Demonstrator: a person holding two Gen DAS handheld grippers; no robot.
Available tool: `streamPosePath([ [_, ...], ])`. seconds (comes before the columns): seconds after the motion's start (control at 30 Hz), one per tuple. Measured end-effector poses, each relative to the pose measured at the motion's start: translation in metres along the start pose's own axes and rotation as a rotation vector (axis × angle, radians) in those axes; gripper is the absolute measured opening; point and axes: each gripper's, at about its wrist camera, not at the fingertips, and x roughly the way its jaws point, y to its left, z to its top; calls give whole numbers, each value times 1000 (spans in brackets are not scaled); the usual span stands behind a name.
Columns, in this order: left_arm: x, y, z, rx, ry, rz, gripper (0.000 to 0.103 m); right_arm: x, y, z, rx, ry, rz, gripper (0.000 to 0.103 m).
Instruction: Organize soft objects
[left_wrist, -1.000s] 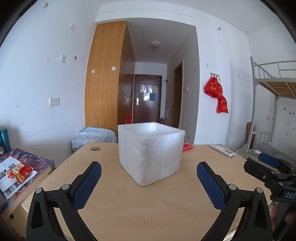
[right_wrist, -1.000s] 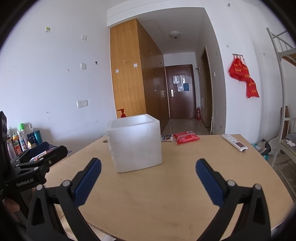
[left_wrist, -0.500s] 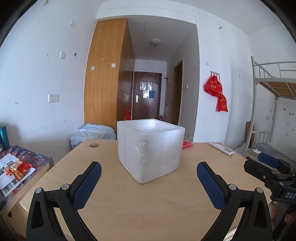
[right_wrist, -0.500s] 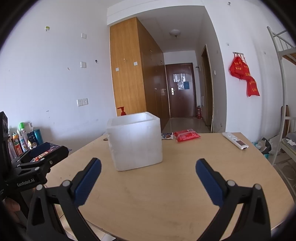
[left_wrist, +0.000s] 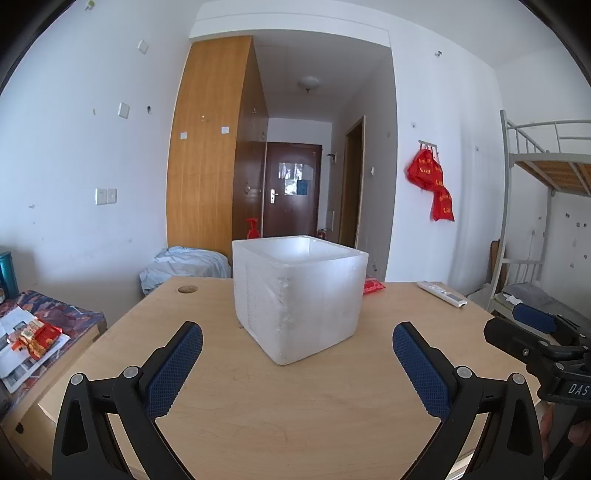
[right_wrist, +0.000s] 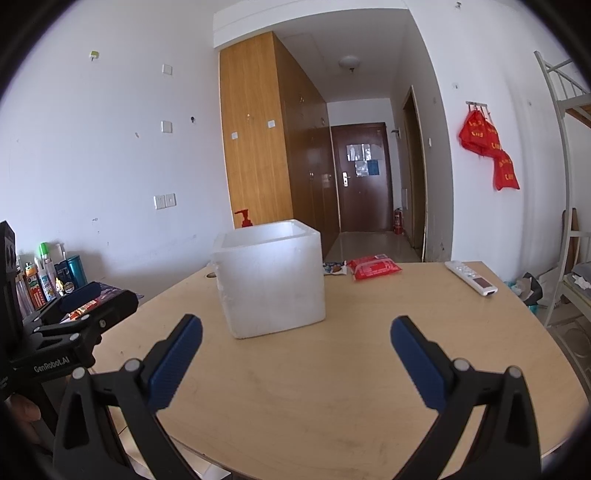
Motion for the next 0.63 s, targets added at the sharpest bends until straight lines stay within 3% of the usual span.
streamPosePath([
  [0.63,4,-2,-1,0,3,-7,103,1,-2,-1,2,8,-3,103],
])
